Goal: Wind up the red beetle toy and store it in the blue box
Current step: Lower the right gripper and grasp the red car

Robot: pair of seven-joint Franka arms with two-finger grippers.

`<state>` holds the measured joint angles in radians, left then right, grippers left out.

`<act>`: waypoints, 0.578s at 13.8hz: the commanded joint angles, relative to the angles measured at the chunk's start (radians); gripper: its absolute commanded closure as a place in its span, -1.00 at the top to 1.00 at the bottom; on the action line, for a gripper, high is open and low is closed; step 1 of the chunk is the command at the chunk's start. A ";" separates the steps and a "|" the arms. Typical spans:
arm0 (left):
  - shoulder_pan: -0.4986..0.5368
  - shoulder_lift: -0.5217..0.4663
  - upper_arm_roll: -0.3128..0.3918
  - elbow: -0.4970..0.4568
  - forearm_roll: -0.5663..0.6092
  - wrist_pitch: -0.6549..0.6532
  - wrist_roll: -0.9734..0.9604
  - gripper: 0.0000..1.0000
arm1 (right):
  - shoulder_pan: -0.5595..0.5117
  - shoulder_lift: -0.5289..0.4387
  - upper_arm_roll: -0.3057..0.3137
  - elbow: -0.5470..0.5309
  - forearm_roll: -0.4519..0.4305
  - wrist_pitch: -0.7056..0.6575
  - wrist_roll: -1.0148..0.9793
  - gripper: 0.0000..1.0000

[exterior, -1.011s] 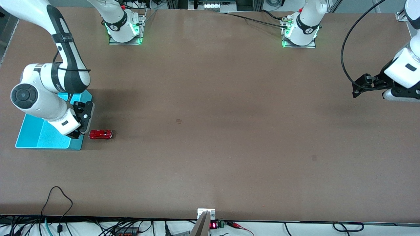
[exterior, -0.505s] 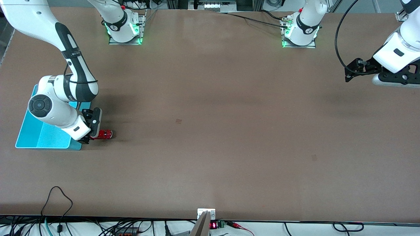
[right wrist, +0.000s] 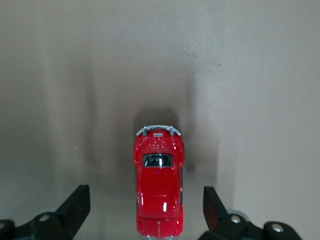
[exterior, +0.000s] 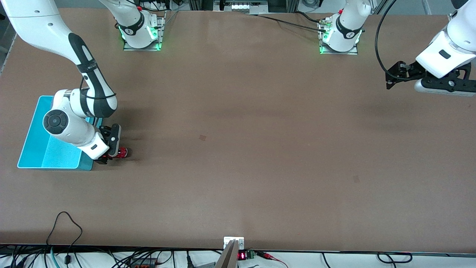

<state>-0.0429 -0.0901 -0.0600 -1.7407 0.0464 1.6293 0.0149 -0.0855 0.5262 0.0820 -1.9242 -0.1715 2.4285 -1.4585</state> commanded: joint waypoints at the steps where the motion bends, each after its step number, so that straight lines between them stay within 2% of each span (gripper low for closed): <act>1: -0.005 0.003 -0.003 0.024 0.007 -0.022 -0.006 1.00 | -0.025 0.001 0.018 -0.012 -0.014 0.029 -0.016 1.00; 8: 0.002 0.009 -0.001 0.030 0.007 -0.014 -0.006 1.00 | -0.025 0.037 0.018 -0.012 -0.013 0.075 -0.014 1.00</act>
<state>-0.0386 -0.0891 -0.0601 -1.7382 0.0464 1.6294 0.0148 -0.0892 0.5563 0.0820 -1.9260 -0.1715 2.4741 -1.4589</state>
